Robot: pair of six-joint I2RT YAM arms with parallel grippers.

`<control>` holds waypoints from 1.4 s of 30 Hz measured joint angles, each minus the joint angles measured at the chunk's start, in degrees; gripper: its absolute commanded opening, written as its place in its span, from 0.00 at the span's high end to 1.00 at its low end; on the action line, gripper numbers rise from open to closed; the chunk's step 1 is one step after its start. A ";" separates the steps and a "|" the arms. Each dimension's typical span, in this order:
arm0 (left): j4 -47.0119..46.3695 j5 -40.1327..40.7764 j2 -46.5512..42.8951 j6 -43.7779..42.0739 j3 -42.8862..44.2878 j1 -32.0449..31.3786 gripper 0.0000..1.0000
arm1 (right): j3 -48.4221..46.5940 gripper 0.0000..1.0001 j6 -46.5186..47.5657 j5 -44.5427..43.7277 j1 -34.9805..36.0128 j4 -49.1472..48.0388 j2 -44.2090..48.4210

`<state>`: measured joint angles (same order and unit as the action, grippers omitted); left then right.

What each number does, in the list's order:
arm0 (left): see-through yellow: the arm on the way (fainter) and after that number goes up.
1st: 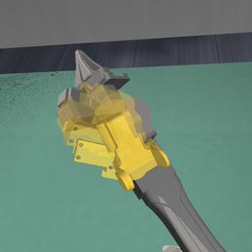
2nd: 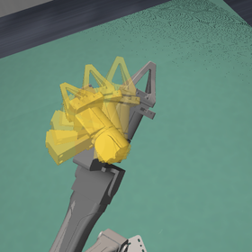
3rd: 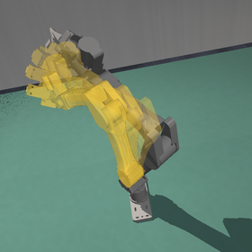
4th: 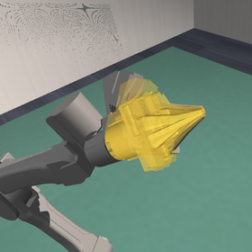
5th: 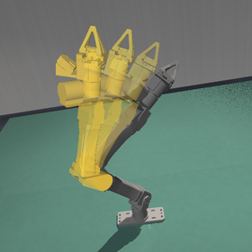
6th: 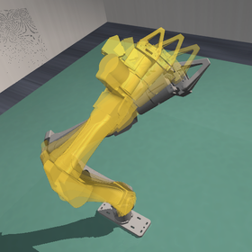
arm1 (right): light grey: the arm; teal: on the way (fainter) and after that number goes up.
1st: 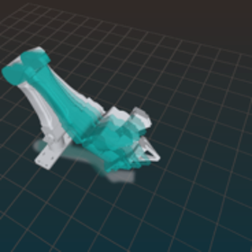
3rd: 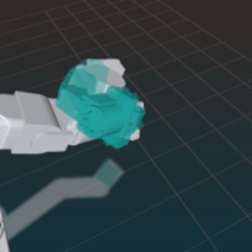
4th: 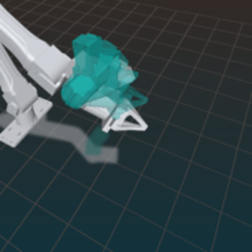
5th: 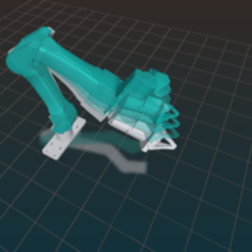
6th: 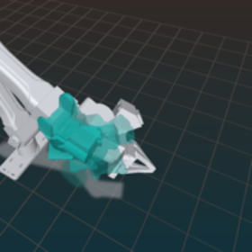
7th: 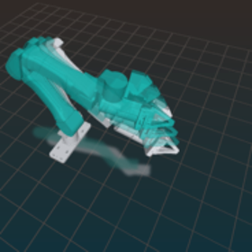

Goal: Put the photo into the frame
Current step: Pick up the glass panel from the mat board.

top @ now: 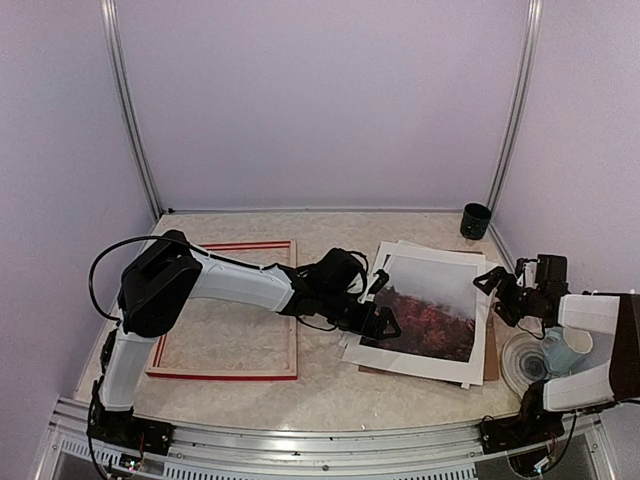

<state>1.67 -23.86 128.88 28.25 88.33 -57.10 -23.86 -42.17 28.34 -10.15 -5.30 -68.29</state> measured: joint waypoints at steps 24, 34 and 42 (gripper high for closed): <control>-1.38 -1.36 0.83 0.02 0.42 -0.02 0.05 | -0.22 0.01 4.31 -0.15 0.00 -0.68 -3.50; -1.64 -1.55 1.16 0.04 0.76 -0.15 0.05 | 0.35 0.01 3.02 4.11 0.00 -6.36 -4.24; -1.92 -1.70 1.29 0.04 0.76 -0.24 0.05 | 0.55 0.01 1.97 8.20 -0.09 -9.53 -6.19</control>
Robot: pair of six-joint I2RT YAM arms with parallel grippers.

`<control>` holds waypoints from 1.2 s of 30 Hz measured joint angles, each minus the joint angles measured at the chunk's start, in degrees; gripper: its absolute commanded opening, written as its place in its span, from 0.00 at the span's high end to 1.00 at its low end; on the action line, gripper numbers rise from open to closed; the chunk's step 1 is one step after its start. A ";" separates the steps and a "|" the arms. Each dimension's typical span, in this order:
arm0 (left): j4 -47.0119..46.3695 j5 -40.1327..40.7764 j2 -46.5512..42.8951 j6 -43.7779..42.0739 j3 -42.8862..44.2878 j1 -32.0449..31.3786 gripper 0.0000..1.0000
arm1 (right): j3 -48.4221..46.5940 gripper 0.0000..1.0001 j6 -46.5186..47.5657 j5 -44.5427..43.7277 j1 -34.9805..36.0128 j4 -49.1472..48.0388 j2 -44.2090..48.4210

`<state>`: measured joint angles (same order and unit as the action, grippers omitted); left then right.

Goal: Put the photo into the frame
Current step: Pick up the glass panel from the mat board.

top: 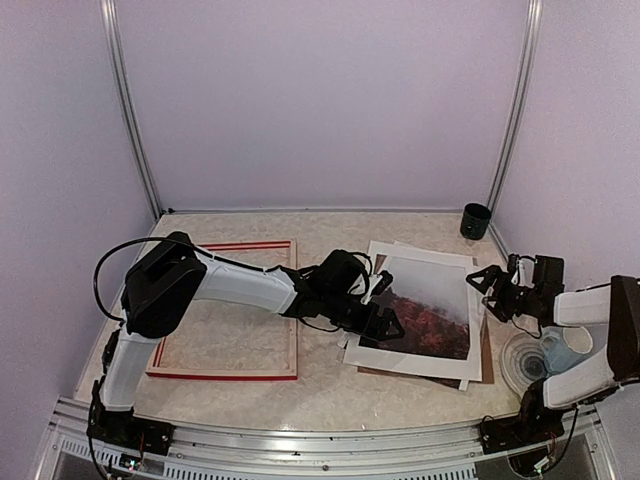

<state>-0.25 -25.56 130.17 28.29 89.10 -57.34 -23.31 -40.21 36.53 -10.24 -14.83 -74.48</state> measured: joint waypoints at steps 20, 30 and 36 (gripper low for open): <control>-0.59 -1.03 0.46 0.24 0.00 -0.09 0.12 | 0.42 0.01 -2.32 11.74 -0.07 -1.90 -2.93; -1.03 -1.42 0.63 0.42 0.00 -0.09 0.12 | 1.79 0.01 -8.00 18.58 0.00 -8.46 -4.52; -1.42 -1.42 0.63 1.05 -0.09 -0.07 0.12 | 1.81 0.01 -8.61 19.43 1.49 -8.57 -6.49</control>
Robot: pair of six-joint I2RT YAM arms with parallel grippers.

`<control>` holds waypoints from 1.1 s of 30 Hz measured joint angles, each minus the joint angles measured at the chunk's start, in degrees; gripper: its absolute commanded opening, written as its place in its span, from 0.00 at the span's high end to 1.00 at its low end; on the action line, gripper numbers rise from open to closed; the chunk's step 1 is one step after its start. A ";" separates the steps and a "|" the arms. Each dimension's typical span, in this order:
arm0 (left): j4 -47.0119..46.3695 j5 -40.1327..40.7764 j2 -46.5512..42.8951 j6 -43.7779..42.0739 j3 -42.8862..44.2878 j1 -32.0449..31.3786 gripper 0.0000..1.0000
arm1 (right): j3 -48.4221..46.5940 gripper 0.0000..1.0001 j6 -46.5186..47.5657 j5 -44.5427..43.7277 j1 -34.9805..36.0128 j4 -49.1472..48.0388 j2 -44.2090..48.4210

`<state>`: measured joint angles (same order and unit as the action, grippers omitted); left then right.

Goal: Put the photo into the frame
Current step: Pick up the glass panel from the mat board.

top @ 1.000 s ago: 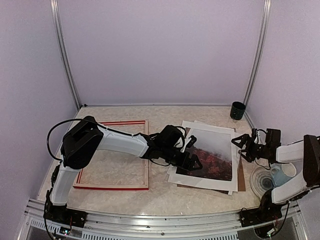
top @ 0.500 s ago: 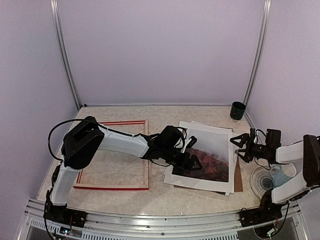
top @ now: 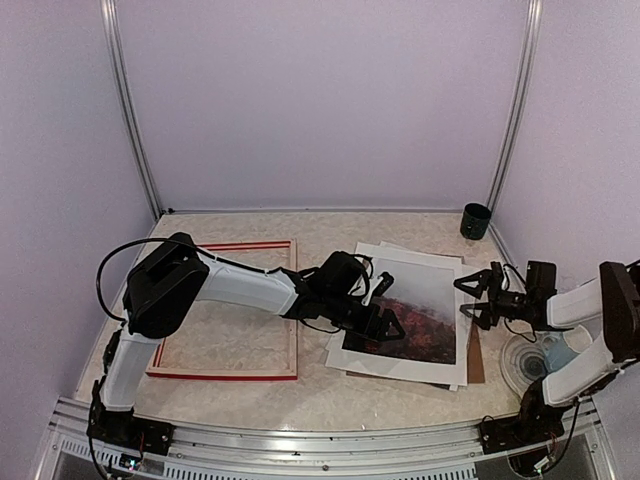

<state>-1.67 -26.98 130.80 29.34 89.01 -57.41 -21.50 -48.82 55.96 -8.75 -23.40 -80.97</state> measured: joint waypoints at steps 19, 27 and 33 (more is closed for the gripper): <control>-2.56 -0.46 -0.04 0.74 -1.31 0.26 0.12 | -5.31 0.37 4.48 0.52 5.99 8.87 -4.59; -3.10 -1.16 -0.13 0.74 -1.66 0.66 0.12 | -6.62 0.55 7.78 0.87 6.27 12.07 -6.67; -3.04 -1.55 -0.13 0.79 -1.70 0.83 0.12 | -6.86 0.72 8.04 0.98 7.04 12.20 -7.65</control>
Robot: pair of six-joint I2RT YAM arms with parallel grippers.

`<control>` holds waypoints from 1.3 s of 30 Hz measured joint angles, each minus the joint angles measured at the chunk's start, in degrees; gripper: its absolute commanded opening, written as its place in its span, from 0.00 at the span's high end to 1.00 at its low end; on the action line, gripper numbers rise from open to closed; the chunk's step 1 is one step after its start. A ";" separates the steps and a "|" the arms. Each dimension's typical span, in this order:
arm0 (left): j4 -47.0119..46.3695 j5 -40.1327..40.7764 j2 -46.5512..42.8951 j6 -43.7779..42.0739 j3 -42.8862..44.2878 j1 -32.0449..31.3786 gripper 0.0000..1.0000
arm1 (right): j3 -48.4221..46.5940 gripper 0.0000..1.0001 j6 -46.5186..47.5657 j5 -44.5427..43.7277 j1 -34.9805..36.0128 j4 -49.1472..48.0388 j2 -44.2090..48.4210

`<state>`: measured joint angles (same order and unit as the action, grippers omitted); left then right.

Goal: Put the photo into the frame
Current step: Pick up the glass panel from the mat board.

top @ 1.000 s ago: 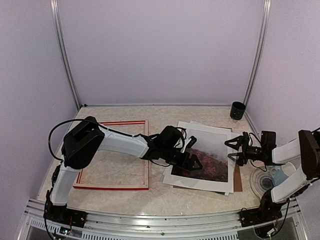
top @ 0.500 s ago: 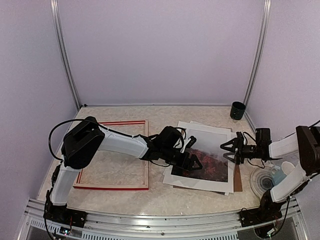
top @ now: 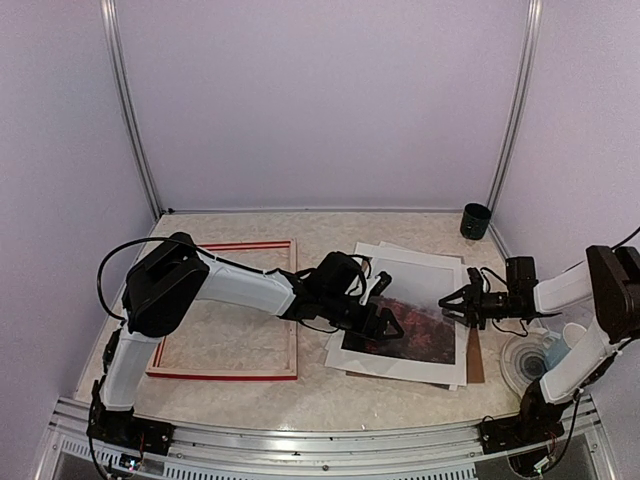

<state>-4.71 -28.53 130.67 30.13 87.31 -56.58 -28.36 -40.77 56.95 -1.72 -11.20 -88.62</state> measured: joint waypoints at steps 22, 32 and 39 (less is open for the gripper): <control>3.58 0.52 -5.55 0.61 -4.37 3.87 0.01 | -0.24 1.00 0.22 2.23 0.17 -1.01 0.66; 5.38 2.32 -13.05 0.74 -7.85 6.91 0.01 | -0.85 1.00 -3.93 5.05 0.44 -5.22 4.66; 5.88 5.09 -20.52 0.72 -12.81 11.30 0.01 | -3.08 1.00 -7.15 5.79 0.83 -8.39 6.82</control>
<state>1.17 -23.44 110.15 30.85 74.50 -45.28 -31.44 -47.92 62.74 -0.89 -19.59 -81.80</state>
